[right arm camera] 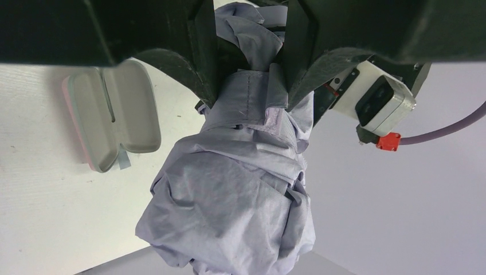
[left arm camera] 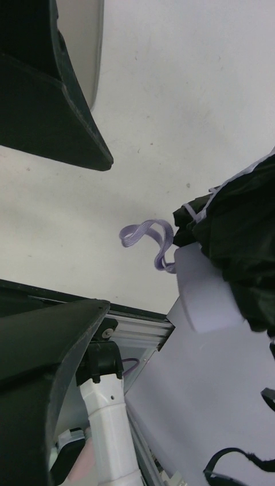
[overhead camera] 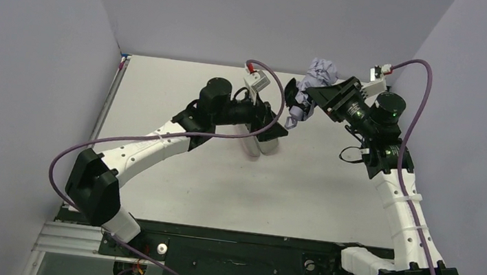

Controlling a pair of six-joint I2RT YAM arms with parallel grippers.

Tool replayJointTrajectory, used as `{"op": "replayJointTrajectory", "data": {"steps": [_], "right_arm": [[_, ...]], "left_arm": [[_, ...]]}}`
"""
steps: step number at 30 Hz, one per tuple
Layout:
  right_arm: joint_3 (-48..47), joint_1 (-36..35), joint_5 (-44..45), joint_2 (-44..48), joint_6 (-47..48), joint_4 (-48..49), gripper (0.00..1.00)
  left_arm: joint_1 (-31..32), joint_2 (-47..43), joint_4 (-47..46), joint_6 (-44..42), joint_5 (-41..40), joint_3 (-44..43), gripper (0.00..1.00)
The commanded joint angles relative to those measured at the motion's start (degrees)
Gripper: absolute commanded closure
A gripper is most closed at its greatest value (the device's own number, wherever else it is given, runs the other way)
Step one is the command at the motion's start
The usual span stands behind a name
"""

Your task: Open the umbrella

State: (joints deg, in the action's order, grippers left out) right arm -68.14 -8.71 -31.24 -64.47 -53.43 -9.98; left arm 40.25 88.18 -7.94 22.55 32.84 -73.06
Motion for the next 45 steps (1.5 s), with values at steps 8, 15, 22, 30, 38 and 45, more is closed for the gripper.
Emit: {"op": "replayJointTrajectory", "data": {"steps": [8,15,22,30,38,45], "right_arm": [[-2.22,-0.52,0.79,4.25,-0.56,4.28,1.00],[-2.97,1.55,1.08,3.91,-0.92,6.56,1.00],[-3.45,3.06,1.60,3.78,1.35,8.38,1.00],[-2.70,3.07,3.45,3.58,5.57,7.85,1.00],[-3.28,2.01,3.73,3.82,10.56,6.39,1.00],[-0.60,-0.06,-2.63,6.04,13.28,7.23,1.00]], "left_arm": [[2.98,4.05,-8.63,-0.29,-4.25,-5.34,0.62],[3.79,1.15,-7.69,-3.01,-0.97,-0.87,1.00],[4.40,-3.84,-5.50,-5.35,2.93,6.14,1.00],[5.97,-7.64,-2.32,-8.46,6.21,10.83,1.00],[5.13,-11.44,1.84,-10.46,8.91,11.82,0.39],[-3.90,-14.63,4.07,-8.33,14.29,7.86,0.24]]}}
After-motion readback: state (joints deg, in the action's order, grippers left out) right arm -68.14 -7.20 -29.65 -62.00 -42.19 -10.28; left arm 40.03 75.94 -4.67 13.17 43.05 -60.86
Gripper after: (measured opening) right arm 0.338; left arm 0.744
